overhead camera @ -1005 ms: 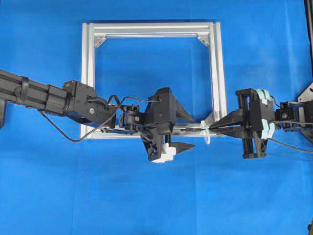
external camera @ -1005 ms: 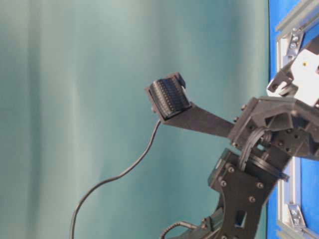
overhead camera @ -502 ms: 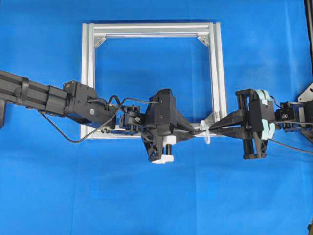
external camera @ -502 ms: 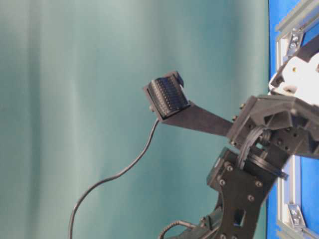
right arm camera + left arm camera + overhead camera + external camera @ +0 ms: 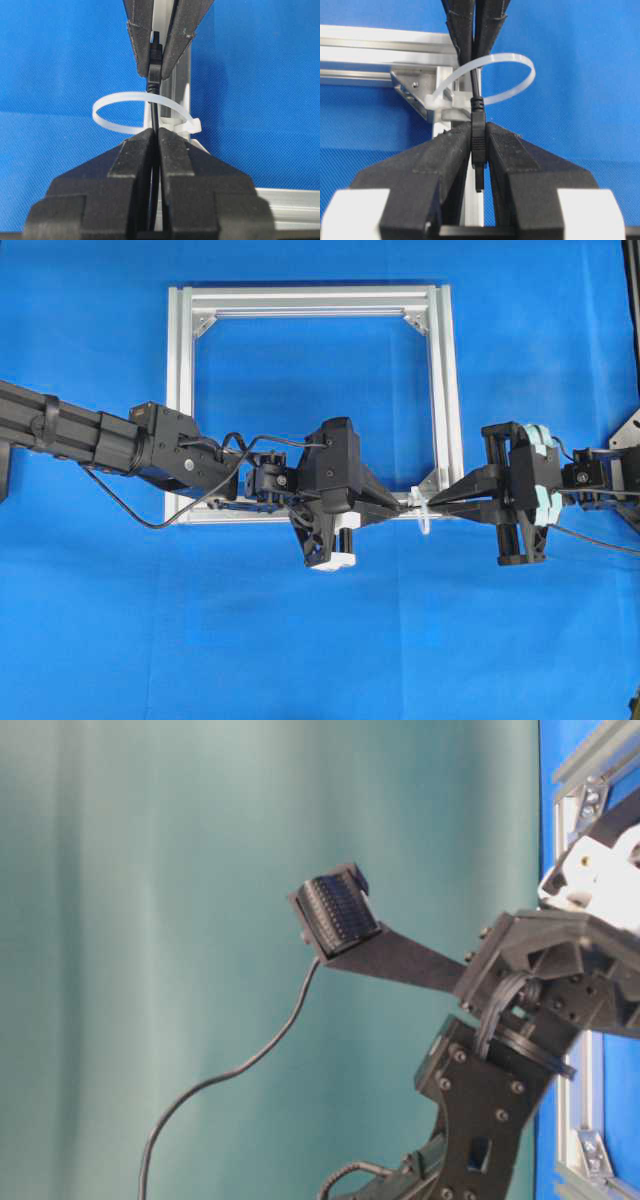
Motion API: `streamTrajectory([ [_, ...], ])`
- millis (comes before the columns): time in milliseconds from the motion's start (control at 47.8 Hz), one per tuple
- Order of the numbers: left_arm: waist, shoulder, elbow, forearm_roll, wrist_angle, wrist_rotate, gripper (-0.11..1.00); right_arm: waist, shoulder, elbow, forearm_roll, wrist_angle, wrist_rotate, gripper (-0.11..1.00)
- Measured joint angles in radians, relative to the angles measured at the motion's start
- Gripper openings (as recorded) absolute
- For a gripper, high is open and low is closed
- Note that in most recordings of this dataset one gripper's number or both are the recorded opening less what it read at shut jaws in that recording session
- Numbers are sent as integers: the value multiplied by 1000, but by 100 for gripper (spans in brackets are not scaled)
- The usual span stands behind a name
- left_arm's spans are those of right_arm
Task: Insert the wire through the string loop located on the right side.
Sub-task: 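Close the left gripper on the plug and open the right gripper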
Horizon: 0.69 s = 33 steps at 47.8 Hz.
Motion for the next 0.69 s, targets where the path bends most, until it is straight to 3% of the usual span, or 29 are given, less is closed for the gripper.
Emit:
streamTrajectory([
  [84, -2, 2, 0, 0, 0, 0, 8, 0, 0, 0, -2, 0, 2, -1],
  [167, 0, 2, 0, 0, 0, 0, 8, 0, 0, -2, 0, 0, 0, 9],
  [460, -2, -12, 44, 0, 2, 0, 8, 0, 0, -6, -2, 0, 3, 91],
  [691, -12, -118, 141, 0, 2, 0, 8, 0, 0, -5, -2, 2, 5, 89],
])
